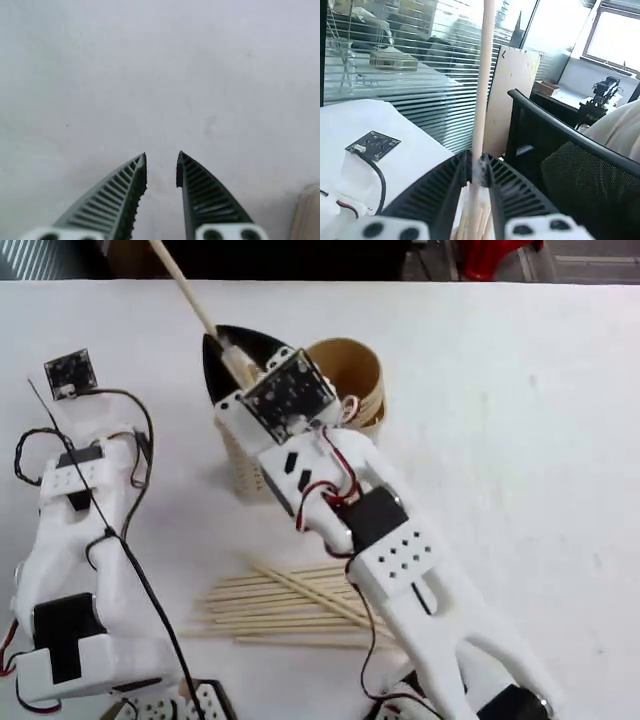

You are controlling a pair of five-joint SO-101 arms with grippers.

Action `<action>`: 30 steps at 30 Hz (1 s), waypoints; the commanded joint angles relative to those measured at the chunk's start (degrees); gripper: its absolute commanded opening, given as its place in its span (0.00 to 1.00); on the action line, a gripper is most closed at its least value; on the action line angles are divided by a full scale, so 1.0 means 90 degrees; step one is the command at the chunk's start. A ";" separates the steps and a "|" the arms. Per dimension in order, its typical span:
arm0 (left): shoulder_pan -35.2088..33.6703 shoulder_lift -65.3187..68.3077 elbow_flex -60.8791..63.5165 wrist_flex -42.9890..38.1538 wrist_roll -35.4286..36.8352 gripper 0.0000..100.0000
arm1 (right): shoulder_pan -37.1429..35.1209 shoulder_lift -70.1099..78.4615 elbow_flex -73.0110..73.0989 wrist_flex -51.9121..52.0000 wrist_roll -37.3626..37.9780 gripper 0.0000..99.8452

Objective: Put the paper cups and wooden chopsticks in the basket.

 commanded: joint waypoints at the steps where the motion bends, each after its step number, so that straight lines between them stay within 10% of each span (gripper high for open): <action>1: -0.0044 -0.0063 -0.0059 -0.0166 -0.0078 0.12 | 0.0259 0.0015 -0.0322 -0.0200 -0.0059 0.02; 21: -0.0044 -0.0063 -0.0059 -0.0166 -0.0078 0.12 | 0.0298 -0.0005 -0.0322 0.0181 -0.0107 0.12; 30: -0.0054 -0.0063 -0.0059 -0.0166 -0.0088 0.12 | 0.0278 -0.0171 -0.0322 0.2437 -0.0107 0.12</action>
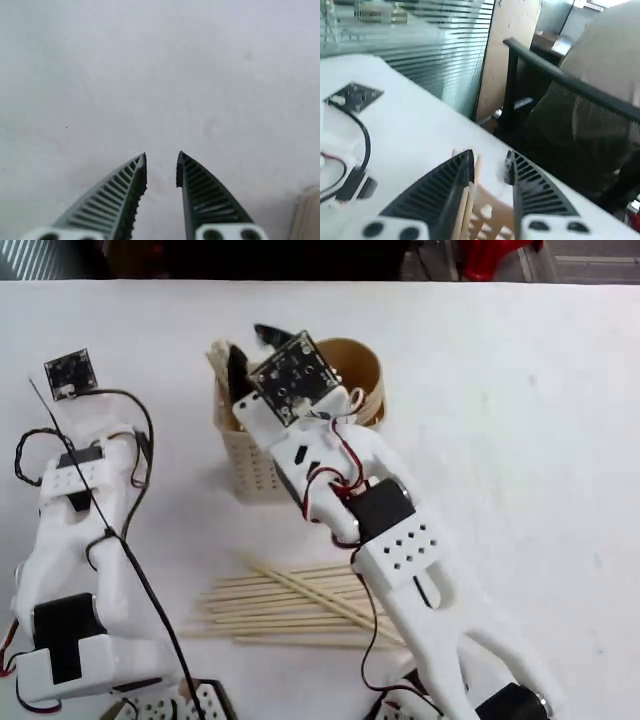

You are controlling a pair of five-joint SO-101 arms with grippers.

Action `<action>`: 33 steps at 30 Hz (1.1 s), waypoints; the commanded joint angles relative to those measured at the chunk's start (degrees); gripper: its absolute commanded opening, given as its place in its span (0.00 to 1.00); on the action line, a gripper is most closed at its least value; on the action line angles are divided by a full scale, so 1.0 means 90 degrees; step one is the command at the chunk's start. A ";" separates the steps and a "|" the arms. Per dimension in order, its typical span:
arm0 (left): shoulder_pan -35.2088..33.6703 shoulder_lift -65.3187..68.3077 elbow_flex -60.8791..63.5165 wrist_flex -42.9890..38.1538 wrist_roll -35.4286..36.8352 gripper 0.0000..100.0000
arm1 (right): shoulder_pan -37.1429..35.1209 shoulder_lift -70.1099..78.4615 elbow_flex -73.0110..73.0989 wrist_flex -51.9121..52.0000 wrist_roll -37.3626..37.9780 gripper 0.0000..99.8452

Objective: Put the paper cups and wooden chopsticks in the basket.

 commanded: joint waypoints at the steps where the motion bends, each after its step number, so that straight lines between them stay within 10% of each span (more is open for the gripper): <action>1: -0.0054 -0.0063 -0.0059 -0.0117 -0.0088 0.12 | -0.0044 -0.0288 -0.0322 0.1665 -0.0049 0.12; 10: -0.0054 -0.0063 -0.0059 -0.0127 -0.0088 0.12 | -0.0337 -0.1236 0.0029 0.6129 0.0410 0.12; 13: -0.0054 -0.0063 -0.0059 -0.0127 -0.0088 0.12 | -0.0884 -0.1294 0.0860 0.6247 0.1495 0.12; 19: -0.0054 -0.0063 -0.0059 -0.0127 -0.0088 0.12 | -0.0415 -0.1294 0.1211 0.5338 0.1094 0.12; 33: -0.0024 -0.0063 -0.0059 -0.0127 -0.0088 0.12 | 0.0269 0.1070 -0.1905 0.5915 0.1094 0.12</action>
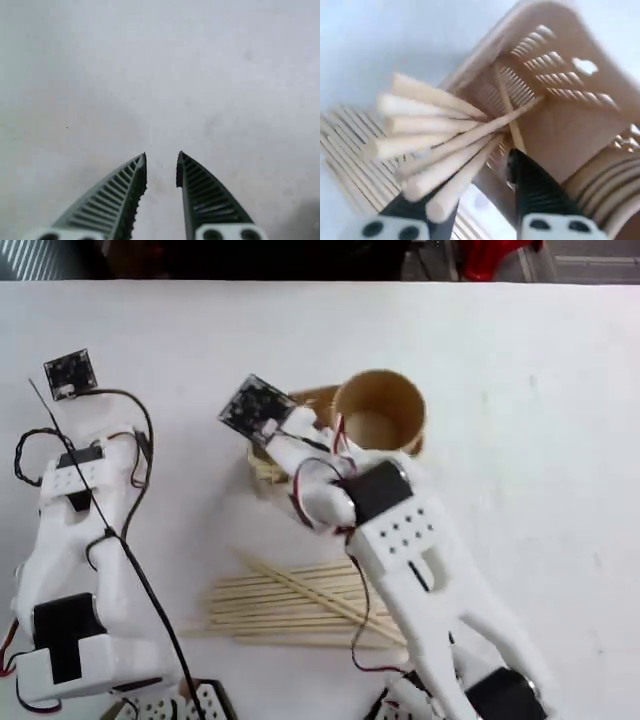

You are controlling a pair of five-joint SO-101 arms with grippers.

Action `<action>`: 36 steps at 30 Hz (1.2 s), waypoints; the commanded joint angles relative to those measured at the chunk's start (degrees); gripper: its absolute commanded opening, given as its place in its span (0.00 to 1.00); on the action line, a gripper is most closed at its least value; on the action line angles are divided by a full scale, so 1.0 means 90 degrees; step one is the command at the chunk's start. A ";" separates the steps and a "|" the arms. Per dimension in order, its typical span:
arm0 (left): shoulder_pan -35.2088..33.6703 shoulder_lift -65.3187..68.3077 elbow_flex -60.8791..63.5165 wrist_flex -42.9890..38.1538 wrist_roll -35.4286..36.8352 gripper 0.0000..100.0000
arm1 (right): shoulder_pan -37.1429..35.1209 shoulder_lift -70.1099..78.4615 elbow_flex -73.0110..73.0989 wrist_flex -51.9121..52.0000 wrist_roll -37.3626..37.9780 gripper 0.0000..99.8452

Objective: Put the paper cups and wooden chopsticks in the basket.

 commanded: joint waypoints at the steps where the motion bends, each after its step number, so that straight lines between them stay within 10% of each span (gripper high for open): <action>1: -0.0024 -0.0063 -0.0059 -0.0127 -0.0088 0.12 | 0.0112 0.0308 -0.0723 0.0044 -0.0049 0.12; 22: -0.0015 -0.0063 -0.0059 -0.0127 -0.0088 0.12 | 0.0024 -0.0220 -0.2882 0.1832 -0.0547 0.27; 36: -0.0024 -0.0063 -0.0059 -0.0127 -0.0088 0.12 | -0.1363 -0.0855 0.2081 0.0571 0.0860 0.27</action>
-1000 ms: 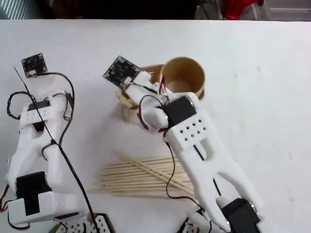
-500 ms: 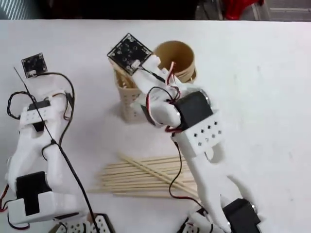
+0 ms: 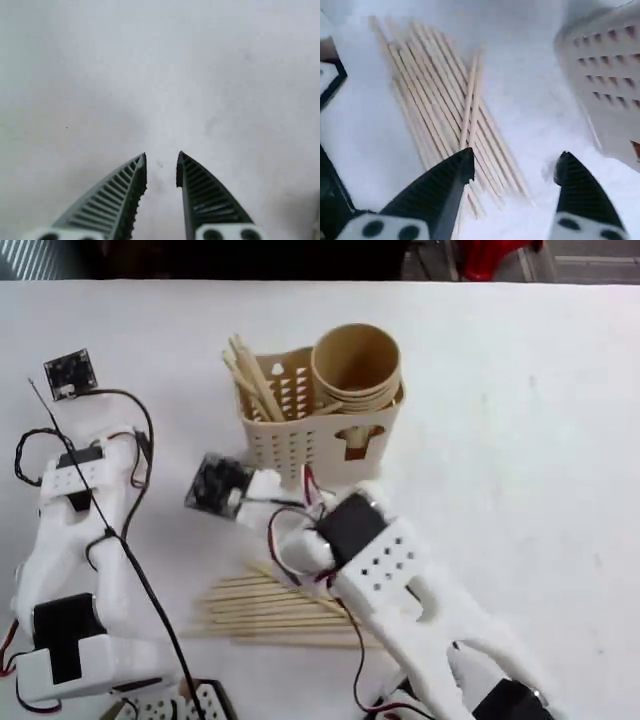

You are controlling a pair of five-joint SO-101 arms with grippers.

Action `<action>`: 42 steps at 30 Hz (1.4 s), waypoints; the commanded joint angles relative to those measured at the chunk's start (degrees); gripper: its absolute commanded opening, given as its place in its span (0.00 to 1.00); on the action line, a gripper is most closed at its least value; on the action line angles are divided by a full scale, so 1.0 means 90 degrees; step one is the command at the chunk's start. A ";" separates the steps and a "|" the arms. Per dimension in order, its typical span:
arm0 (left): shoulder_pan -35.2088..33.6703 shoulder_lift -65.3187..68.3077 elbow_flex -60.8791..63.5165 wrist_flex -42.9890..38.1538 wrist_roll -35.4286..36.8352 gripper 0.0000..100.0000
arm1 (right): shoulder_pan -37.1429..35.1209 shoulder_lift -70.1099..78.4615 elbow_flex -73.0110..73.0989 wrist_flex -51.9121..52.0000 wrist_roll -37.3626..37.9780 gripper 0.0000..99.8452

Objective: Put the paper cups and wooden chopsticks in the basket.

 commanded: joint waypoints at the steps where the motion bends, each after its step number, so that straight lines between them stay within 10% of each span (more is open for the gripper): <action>1: -0.0024 -0.0063 -0.0059 -0.0127 -0.0088 0.12 | -0.0063 -0.0171 0.1280 -0.1079 0.0449 0.27; 22: -0.0015 -0.0063 -0.0059 -0.0127 -0.0088 0.12 | -0.0054 0.2242 0.2276 -0.3228 0.0694 0.19; 42: -0.0015 -0.0063 -0.0059 -0.0147 -0.0088 0.12 | 0.0972 0.2349 0.1524 -0.2847 0.0674 0.05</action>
